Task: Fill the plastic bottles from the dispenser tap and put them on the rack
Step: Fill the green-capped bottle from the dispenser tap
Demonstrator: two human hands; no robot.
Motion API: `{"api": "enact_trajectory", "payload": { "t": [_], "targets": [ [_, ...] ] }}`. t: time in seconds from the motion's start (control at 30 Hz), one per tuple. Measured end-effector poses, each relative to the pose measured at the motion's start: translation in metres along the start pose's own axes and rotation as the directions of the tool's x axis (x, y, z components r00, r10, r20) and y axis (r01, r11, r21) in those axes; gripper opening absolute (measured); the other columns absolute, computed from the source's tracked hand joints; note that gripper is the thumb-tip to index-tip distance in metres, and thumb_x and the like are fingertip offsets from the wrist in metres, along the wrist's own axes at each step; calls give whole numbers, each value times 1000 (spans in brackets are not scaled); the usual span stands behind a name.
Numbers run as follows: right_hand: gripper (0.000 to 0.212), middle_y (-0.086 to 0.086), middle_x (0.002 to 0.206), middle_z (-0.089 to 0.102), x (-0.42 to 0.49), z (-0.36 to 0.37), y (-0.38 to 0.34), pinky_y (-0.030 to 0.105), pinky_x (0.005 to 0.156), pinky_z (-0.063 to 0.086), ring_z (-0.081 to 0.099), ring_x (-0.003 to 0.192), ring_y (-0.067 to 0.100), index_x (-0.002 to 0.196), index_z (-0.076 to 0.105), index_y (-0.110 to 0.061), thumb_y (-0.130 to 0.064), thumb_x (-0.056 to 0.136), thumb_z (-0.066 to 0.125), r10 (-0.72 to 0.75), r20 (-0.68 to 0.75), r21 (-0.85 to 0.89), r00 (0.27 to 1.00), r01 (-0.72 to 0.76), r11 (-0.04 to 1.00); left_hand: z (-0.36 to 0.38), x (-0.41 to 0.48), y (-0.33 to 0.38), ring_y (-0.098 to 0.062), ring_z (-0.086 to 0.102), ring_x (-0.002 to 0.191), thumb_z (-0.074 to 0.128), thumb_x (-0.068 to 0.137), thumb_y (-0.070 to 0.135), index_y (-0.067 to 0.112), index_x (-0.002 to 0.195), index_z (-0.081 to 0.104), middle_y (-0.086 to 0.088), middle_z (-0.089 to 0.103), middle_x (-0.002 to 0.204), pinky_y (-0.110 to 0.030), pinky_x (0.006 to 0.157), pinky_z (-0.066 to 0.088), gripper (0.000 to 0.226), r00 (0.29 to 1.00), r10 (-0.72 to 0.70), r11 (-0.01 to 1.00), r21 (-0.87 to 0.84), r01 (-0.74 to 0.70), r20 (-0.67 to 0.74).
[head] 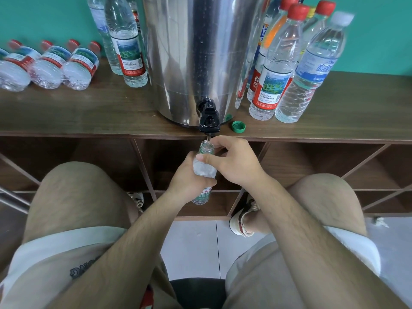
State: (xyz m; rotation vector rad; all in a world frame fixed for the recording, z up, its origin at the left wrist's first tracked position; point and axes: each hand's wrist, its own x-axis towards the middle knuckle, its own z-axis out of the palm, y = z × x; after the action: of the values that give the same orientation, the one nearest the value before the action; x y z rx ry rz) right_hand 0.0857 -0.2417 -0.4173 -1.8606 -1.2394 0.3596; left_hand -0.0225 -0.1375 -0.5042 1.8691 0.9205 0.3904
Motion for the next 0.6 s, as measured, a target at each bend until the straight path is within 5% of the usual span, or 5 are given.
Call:
{"api": "enact_trajectory", "payload": {
  "t": [0.23,0.37,0.5,0.6],
  "targets": [
    [26,-15,93,74,0,0,3,23,71,51,68,88,5,106,78,-24,-41,86,83,-14,-6,-17,1000,14,1000,0,-1,-1,-2,57,83,88,79,34,30,138,48,26,51,95,-12,62,40,72,1000,16,999,39,-15,-10],
    [26,-15,93,74,0,-1,3,22,70,51,67,86,4,105,78,-24,-41,86,83,-21,-4,-19,1000,21,1000,2,-1,-2,-8,61,90,88,80,35,29,138,48,23,52,98,-14,65,45,70,1000,19,999,44,-19,-9],
    [23,-16,91,74,1,1,3,25,71,54,68,86,5,102,78,-25,-39,86,84,-22,-7,-8,1000,22,1000,1,0,-1,-16,65,103,86,82,31,25,140,48,16,56,104,-31,86,58,70,1000,-3,1000,-4,3,0],
    [22,-17,89,73,1,1,3,20,69,50,68,85,3,102,78,-26,-41,86,83,-29,-7,-16,1000,29,999,0,-2,1,-14,64,101,87,81,31,25,140,47,14,57,107,-24,80,54,71,1000,10,1000,10,-10,2]
  ]
}}
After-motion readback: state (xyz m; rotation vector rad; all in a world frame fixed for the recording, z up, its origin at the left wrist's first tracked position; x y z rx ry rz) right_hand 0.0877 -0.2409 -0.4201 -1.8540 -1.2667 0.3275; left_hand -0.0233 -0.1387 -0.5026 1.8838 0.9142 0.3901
